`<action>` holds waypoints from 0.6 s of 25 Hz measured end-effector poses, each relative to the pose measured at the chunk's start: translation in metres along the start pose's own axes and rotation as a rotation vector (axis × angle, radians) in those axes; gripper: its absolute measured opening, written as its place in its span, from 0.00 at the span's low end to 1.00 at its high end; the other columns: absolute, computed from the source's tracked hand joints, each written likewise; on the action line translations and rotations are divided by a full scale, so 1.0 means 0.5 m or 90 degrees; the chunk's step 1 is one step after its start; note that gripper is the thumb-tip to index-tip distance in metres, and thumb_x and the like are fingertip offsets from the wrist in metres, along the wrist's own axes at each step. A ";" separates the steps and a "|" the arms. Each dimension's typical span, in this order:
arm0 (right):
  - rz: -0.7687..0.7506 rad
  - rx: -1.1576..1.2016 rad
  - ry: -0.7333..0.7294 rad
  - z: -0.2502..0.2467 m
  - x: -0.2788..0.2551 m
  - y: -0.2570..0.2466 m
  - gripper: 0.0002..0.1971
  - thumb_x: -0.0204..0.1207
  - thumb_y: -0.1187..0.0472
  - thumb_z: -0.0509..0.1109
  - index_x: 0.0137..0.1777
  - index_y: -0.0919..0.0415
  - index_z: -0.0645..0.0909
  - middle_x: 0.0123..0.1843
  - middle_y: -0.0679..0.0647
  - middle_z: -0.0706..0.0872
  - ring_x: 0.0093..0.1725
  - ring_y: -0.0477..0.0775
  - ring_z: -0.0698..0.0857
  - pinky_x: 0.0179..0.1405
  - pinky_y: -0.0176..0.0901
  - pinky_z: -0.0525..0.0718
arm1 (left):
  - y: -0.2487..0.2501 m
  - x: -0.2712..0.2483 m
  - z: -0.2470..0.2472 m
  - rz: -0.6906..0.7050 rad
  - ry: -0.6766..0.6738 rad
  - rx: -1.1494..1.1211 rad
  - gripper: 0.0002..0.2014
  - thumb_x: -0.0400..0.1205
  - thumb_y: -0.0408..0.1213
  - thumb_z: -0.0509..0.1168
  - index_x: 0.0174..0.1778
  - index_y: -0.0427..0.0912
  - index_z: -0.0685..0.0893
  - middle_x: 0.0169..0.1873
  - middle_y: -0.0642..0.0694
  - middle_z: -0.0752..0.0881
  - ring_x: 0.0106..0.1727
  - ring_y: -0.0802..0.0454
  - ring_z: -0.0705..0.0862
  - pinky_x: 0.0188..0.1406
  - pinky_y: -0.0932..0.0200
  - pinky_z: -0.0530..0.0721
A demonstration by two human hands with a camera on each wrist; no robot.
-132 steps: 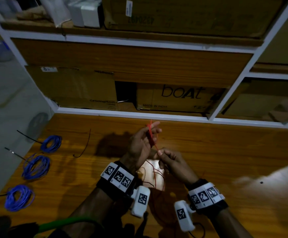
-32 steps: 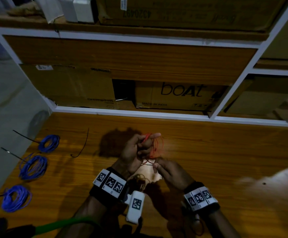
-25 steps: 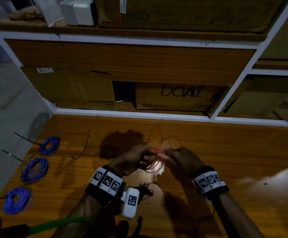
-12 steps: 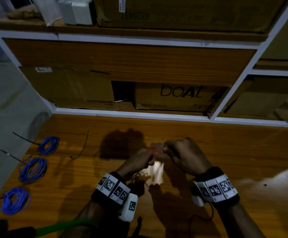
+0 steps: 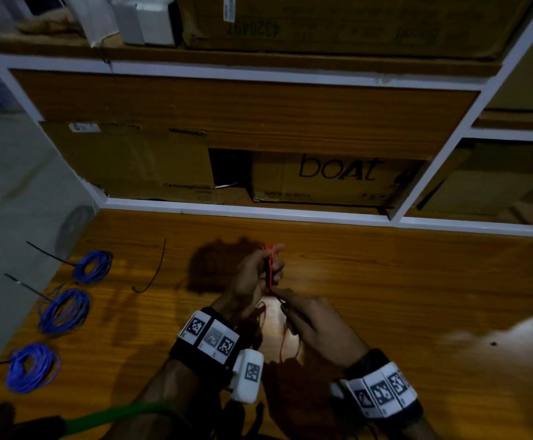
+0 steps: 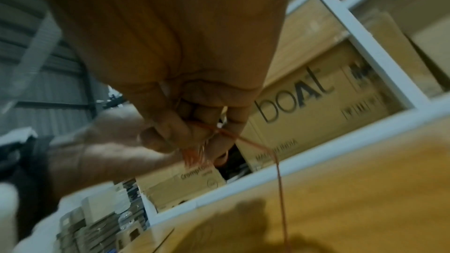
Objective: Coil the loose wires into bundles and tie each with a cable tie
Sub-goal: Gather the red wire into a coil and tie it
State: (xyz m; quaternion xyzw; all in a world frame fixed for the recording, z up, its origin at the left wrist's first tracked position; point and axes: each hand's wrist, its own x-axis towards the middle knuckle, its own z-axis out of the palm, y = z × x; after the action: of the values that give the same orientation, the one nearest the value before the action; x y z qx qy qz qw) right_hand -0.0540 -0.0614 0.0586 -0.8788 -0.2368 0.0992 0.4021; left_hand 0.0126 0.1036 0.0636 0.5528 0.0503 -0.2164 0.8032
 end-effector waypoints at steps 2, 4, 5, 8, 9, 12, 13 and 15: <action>0.012 0.044 0.016 0.013 -0.004 0.015 0.20 0.90 0.61 0.58 0.78 0.45 0.74 0.36 0.45 0.83 0.34 0.46 0.82 0.33 0.40 0.77 | 0.002 -0.001 0.007 0.010 -0.014 0.007 0.18 0.91 0.40 0.51 0.73 0.38 0.76 0.34 0.48 0.77 0.34 0.54 0.78 0.35 0.59 0.74; 0.032 0.063 0.049 0.020 -0.009 0.039 0.14 0.91 0.56 0.59 0.70 0.47 0.82 0.35 0.44 0.83 0.35 0.45 0.82 0.34 0.38 0.77 | 0.003 -0.004 0.009 0.013 -0.032 0.000 0.17 0.91 0.38 0.51 0.70 0.37 0.78 0.33 0.47 0.76 0.33 0.53 0.78 0.36 0.57 0.75; 0.035 0.066 0.066 0.021 -0.012 0.049 0.13 0.91 0.53 0.59 0.63 0.47 0.85 0.35 0.43 0.83 0.35 0.44 0.83 0.35 0.38 0.78 | 0.004 -0.006 0.008 0.014 -0.041 -0.006 0.17 0.91 0.38 0.51 0.70 0.37 0.79 0.32 0.47 0.75 0.32 0.52 0.77 0.37 0.56 0.74; 0.042 0.059 0.061 0.023 -0.020 0.082 0.16 0.90 0.50 0.60 0.45 0.49 0.87 0.32 0.40 0.82 0.32 0.44 0.81 0.36 0.45 0.77 | 0.006 -0.014 0.005 0.006 -0.075 -0.026 0.20 0.90 0.39 0.50 0.72 0.32 0.78 0.32 0.48 0.74 0.32 0.53 0.76 0.35 0.59 0.76; 0.046 0.064 0.039 0.023 -0.021 0.095 0.17 0.90 0.50 0.60 0.44 0.50 0.87 0.32 0.41 0.81 0.31 0.45 0.81 0.37 0.46 0.77 | 0.005 -0.018 0.006 0.000 -0.089 -0.032 0.22 0.90 0.40 0.49 0.72 0.31 0.77 0.31 0.48 0.74 0.31 0.53 0.75 0.33 0.61 0.76; 0.065 0.057 -0.037 0.003 -0.016 0.124 0.15 0.90 0.57 0.60 0.45 0.49 0.85 0.39 0.33 0.83 0.38 0.39 0.82 0.40 0.36 0.77 | -0.001 -0.029 0.012 -0.011 -0.147 0.004 0.25 0.89 0.41 0.49 0.72 0.28 0.78 0.28 0.50 0.70 0.26 0.56 0.69 0.27 0.63 0.69; 0.079 0.038 -0.050 -0.013 -0.011 0.132 0.14 0.90 0.57 0.60 0.45 0.43 0.84 0.41 0.32 0.84 0.40 0.38 0.83 0.42 0.36 0.78 | -0.002 -0.033 0.013 -0.006 -0.179 0.039 0.25 0.89 0.41 0.49 0.71 0.25 0.78 0.27 0.51 0.69 0.25 0.57 0.66 0.26 0.62 0.66; 0.121 -0.029 -0.068 -0.052 0.003 0.133 0.13 0.89 0.54 0.62 0.47 0.34 0.80 0.45 0.38 0.88 0.43 0.40 0.86 0.45 0.44 0.85 | -0.006 -0.043 0.013 -0.011 -0.258 0.124 0.26 0.89 0.40 0.48 0.70 0.21 0.77 0.26 0.52 0.69 0.24 0.58 0.65 0.25 0.61 0.62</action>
State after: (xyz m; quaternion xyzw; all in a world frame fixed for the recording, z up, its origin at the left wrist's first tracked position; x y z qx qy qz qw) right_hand -0.0207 -0.1151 0.0254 -0.8998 -0.1755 0.1780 0.3575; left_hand -0.0089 0.1031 0.0704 0.5723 -0.1286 -0.3335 0.7380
